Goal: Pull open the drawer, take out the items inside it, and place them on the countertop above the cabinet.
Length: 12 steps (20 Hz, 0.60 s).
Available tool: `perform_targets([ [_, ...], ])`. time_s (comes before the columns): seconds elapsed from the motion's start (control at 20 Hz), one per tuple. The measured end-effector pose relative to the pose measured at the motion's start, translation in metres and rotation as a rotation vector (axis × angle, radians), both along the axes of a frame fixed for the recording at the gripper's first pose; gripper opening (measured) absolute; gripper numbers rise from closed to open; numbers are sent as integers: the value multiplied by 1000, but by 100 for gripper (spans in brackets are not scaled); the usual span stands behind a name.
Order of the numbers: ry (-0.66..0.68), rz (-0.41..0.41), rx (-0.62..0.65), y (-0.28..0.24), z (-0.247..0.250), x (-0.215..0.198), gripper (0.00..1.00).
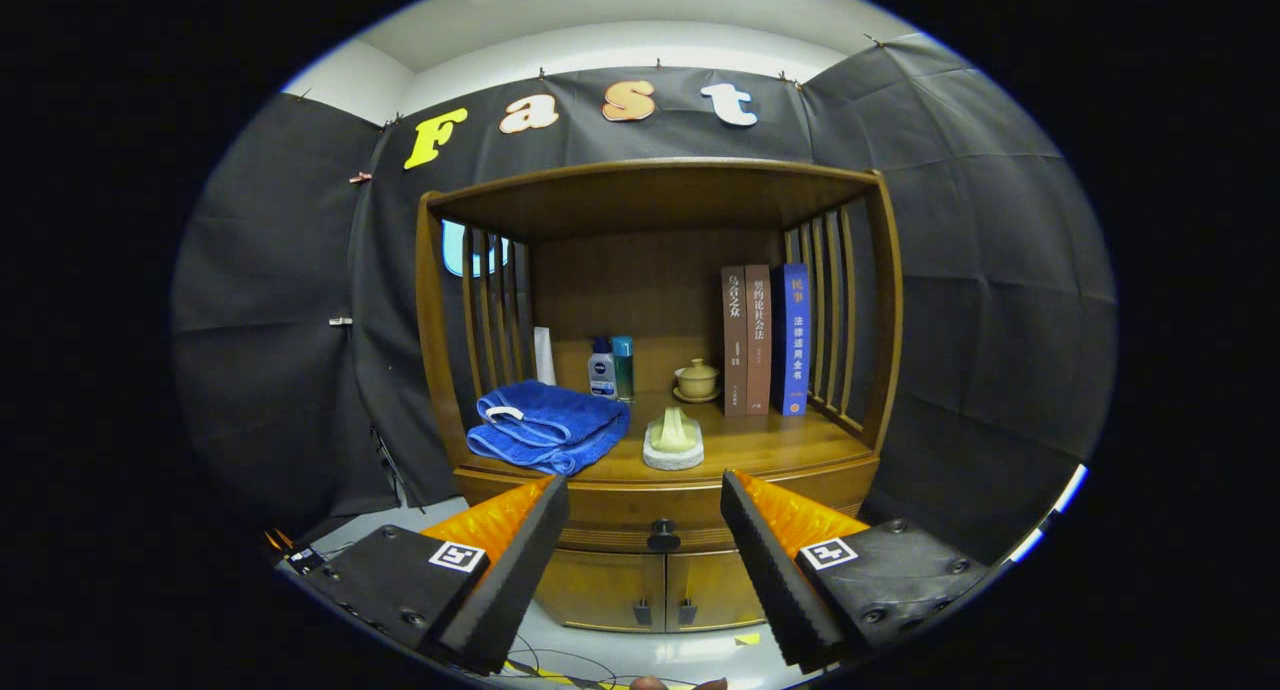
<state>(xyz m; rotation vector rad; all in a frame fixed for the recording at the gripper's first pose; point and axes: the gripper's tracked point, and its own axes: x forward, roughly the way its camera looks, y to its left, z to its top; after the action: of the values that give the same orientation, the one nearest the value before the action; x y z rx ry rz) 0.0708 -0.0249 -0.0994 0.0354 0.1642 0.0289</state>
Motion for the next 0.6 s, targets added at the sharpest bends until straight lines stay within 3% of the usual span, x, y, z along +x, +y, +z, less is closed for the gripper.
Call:
perform_targets([
  [0.35,-44,24,-49,19,36,-44,98],
  [0.6,-65,44,-45,31,48,-50,98],
])
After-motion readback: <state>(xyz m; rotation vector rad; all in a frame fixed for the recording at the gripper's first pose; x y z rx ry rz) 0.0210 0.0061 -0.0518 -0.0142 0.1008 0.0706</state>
